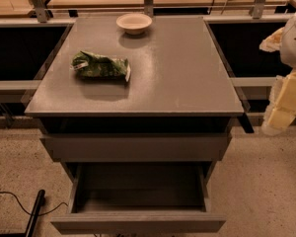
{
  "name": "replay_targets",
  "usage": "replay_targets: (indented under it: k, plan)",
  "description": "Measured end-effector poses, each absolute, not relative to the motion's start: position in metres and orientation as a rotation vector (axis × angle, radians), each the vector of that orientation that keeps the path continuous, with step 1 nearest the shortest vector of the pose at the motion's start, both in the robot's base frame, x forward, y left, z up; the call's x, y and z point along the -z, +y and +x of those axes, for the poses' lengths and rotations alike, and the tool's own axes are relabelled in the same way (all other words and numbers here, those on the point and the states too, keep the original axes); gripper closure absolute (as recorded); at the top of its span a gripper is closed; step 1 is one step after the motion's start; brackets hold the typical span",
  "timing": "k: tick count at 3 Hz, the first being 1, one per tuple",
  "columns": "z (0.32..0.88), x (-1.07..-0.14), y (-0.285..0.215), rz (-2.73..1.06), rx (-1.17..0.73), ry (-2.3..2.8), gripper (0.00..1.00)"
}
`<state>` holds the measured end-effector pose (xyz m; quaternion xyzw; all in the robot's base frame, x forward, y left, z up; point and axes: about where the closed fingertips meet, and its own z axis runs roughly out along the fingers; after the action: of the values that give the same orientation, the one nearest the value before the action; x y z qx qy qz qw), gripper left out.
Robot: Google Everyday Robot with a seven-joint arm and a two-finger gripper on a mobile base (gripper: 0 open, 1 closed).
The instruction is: Close middle drawer
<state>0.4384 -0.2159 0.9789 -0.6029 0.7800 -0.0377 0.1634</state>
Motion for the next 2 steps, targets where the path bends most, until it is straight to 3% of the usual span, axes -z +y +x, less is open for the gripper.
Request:
replay_targets:
  k: [2]
  plan:
    - [0.431, -0.971, -0.227, -1.655, 0.089, 2.190, 0.00]
